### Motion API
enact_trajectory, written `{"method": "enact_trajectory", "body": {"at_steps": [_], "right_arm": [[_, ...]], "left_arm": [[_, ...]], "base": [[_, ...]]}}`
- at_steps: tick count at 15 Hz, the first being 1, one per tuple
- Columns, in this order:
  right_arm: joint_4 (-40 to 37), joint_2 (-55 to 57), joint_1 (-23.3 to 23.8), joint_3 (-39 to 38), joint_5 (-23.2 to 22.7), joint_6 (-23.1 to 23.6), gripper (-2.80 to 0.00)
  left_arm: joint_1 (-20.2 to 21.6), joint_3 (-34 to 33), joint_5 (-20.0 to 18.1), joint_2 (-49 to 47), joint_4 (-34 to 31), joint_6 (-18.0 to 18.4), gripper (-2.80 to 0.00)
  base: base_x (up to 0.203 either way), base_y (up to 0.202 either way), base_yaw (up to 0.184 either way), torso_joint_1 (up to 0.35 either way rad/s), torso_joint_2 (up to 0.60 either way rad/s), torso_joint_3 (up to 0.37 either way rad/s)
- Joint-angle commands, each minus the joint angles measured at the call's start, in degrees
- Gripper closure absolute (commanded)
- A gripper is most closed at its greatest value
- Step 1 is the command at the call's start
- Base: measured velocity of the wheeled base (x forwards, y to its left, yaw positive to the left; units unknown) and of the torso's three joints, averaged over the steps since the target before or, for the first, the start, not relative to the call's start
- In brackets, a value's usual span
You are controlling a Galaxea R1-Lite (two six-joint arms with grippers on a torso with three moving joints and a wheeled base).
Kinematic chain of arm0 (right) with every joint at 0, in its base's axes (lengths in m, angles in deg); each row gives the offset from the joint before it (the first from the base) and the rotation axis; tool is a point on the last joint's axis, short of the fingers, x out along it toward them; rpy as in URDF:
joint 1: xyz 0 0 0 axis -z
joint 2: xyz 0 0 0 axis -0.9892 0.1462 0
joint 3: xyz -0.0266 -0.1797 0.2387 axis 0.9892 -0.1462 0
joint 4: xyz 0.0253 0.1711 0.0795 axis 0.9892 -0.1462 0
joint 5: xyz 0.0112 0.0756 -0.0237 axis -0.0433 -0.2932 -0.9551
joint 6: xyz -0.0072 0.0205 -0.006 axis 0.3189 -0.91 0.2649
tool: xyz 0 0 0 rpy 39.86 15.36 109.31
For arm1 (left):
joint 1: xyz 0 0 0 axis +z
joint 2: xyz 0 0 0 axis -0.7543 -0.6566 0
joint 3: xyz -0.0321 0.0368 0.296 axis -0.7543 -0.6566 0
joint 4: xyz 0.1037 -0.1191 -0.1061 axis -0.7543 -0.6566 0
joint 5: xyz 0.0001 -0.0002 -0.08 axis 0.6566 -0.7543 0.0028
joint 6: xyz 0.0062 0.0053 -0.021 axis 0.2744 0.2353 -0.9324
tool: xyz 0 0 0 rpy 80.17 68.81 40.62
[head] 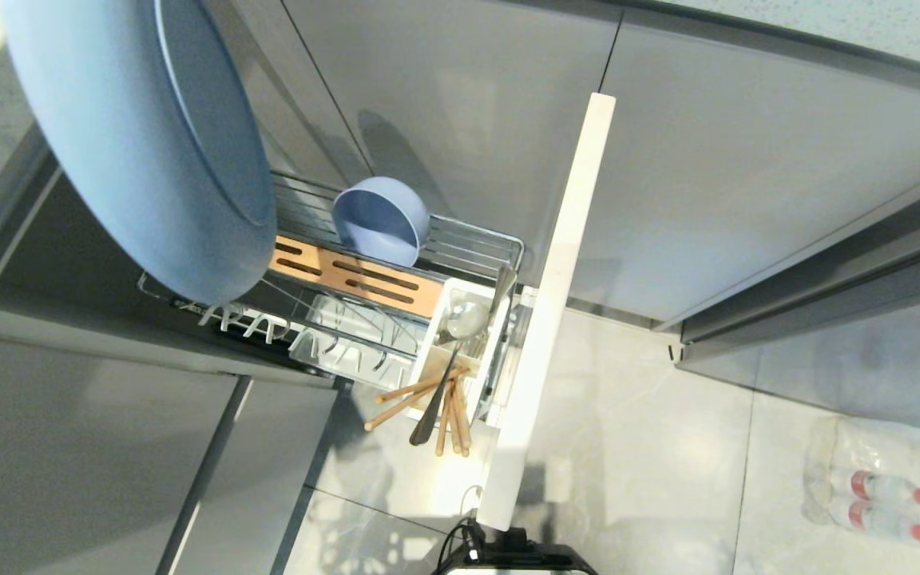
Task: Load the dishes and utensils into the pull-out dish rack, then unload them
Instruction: Pick up the plate and place it in the cupboard
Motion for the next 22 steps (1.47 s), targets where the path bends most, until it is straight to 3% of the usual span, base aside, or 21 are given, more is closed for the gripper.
{"method": "enact_trajectory", "body": {"at_steps": [1, 3, 7, 11, 16, 22], "right_arm": [[0.02, 0.09, 0.01, 0.0, 0.0, -0.03, 0.0], [0.02, 0.09, -0.05, 0.0, 0.0, -0.03, 0.0], [0.02, 0.09, 0.02, 0.0, 0.0, -0.03, 0.0], [0.02, 0.09, 0.02, 0.0, 0.0, -0.03, 0.0], [0.02, 0.09, 0.01, 0.0, 0.0, -0.03, 0.0], [0.02, 0.09, 0.02, 0.0, 0.0, -0.03, 0.0]], "left_arm": [[-3.5, 2.08, 8.32, -4.48, -0.08, -0.77, 0.0], [-6.92, 4.34, 14.8, -6.67, -0.26, -3.47, 0.0], [-11.71, 6.33, 28.2, -10.32, -0.1, -4.19, 0.0], [-11.96, 6.4, 36.88, -12.23, -0.63, -7.18, 0.0], [-11.96, 4.52, 43.1, -12.61, -0.68, -11.23, 0.0], [-11.76, -1.14, 43.24, -11.41, -3.87, -17.38, 0.0]], "base": [[0.0, 0.0, 0.0, 0.0, 0.0, 0.0], [0.0, 0.0, 0.0, 0.0, 0.0, 0.0], [0.0, 0.0, 0.0, 0.0, 0.0, 0.0], [0.0, 0.0, 0.0, 0.0, 0.0, 0.0], [0.0, 0.0, 0.0, 0.0, 0.0, 0.0], [0.0, 0.0, 0.0, 0.0, 0.0, 0.0]]}}
